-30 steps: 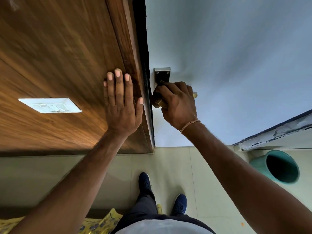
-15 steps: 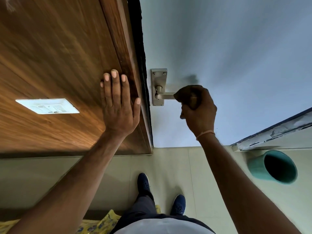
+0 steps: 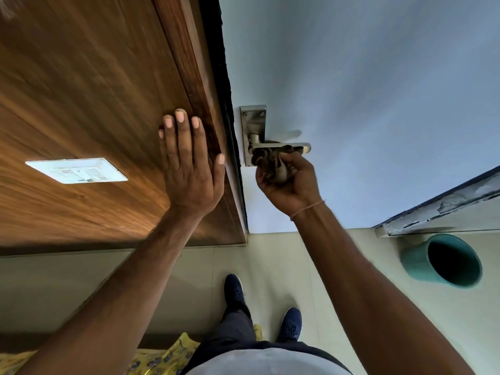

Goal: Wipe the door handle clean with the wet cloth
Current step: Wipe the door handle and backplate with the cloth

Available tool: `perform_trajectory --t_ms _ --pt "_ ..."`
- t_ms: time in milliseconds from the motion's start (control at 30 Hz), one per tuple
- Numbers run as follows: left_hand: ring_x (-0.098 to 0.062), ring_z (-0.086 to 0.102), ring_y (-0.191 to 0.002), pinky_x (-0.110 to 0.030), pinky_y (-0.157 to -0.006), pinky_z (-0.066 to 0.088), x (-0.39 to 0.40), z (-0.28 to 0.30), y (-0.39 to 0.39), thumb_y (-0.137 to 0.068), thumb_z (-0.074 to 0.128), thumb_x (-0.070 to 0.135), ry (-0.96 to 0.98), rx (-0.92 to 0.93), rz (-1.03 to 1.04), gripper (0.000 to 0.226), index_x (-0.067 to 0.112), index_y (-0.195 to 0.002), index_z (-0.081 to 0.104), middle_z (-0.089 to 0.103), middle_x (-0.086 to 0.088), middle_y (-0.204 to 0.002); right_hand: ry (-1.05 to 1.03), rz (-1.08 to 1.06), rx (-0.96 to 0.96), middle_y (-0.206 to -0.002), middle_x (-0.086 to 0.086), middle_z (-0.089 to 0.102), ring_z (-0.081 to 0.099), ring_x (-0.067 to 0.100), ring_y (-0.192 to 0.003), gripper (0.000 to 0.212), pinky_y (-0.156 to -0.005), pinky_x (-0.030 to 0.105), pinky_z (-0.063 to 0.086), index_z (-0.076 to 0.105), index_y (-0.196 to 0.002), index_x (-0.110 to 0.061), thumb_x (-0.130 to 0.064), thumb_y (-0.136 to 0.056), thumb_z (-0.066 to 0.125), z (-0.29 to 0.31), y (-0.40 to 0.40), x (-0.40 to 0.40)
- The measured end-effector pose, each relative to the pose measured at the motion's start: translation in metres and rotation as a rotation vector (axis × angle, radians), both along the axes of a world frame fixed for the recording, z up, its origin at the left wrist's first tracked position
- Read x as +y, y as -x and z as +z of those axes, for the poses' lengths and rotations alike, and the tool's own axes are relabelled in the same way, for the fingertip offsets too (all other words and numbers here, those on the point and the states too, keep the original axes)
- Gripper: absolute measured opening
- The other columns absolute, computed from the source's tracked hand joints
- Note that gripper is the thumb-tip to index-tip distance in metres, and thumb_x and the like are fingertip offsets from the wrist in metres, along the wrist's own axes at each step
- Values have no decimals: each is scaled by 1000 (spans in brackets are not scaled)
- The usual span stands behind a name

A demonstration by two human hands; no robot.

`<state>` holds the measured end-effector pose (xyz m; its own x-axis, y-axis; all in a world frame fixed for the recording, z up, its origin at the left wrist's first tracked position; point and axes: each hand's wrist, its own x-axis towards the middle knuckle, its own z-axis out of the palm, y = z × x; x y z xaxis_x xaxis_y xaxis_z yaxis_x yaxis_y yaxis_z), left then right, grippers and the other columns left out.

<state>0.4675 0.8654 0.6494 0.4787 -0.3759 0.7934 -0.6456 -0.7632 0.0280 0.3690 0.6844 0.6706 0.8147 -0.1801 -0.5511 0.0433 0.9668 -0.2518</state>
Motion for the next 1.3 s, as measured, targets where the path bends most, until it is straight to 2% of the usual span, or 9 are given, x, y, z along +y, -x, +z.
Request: perform_trajectory --t_ms 133,267,367,533,700,833,967,1067,1300 --pt "-49 25 -156 -57 -133 21 2 1 1 -107 48 34 -8 -6 0 71 -6 -163 27 35 -35 -164 34 20 -57 -123 18 67 68 33 -103 27 -97 42 54 69 -108 -7 -1 -96 45 -4 -5 13" --pt "-50 27 -156 -59 -132 24 2 2 0 -108 48 34 -18 -4 8 71 -6 -163 28 35 -34 -164 63 136 -58 -110 17 76 73 31 -101 34 -90 40 63 70 -114 -3 0 -98 41 -5 -15 27" --pt "-50 26 -156 -58 -133 22 1 1 2 -108 49 34 -20 8 11 71 -6 -163 28 34 -34 -165 77 219 -61 -116 17 75 74 31 -104 42 -87 38 64 67 -126 -1 1 -96 39 -4 -18 31" --pt "-48 26 -157 -57 -133 23 5 2 1 -108 48 34 -28 -2 1 72 -3 -165 23 34 -32 -166 4 199 -108 -107 16 79 78 30 -92 46 -80 35 65 76 -109 -2 -2 -95 32 0 -17 29" --pt "-48 24 -159 -58 -134 20 6 4 3 -109 40 39 -25 28 -41 72 -2 -165 21 29 -30 -168 96 281 -115 -106 14 76 75 28 -91 42 -82 35 62 71 -118 -5 -7 -93 38 18 -4 30" --pt "-48 25 -158 -57 -134 19 6 8 5 -110 25 50 -10 40 -62 76 -4 -164 26 31 -31 -168 642 278 -26 -107 17 74 72 40 -98 46 -82 47 63 71 -118 3 -7 -75 59 36 7 21" --pt "-44 20 -162 -56 -134 18 5 9 8 -110 26 47 17 50 -54 74 -4 -164 27 30 -30 -168 1795 91 93 -124 5 66 66 22 -108 44 -89 45 64 71 -124 -21 -13 -81 73 37 -5 18" --pt "-45 20 -162 -57 -134 19 6 7 7 -107 41 35 -9 44 -24 71 -3 -165 24 29 -31 -169 2389 211 153 -141 10 57 54 34 -128 59 -95 47 60 64 -139 -23 -14 -82 75 22 -7 18" --pt "-44 22 -161 -57 -133 23 6 7 8 -103 60 26 -29 34 19 76 -2 -165 25 30 -30 -169 2505 191 375 -138 14 60 56 41 -121 66 -99 50 52 61 -143 -25 -12 -79 66 8 9 3"
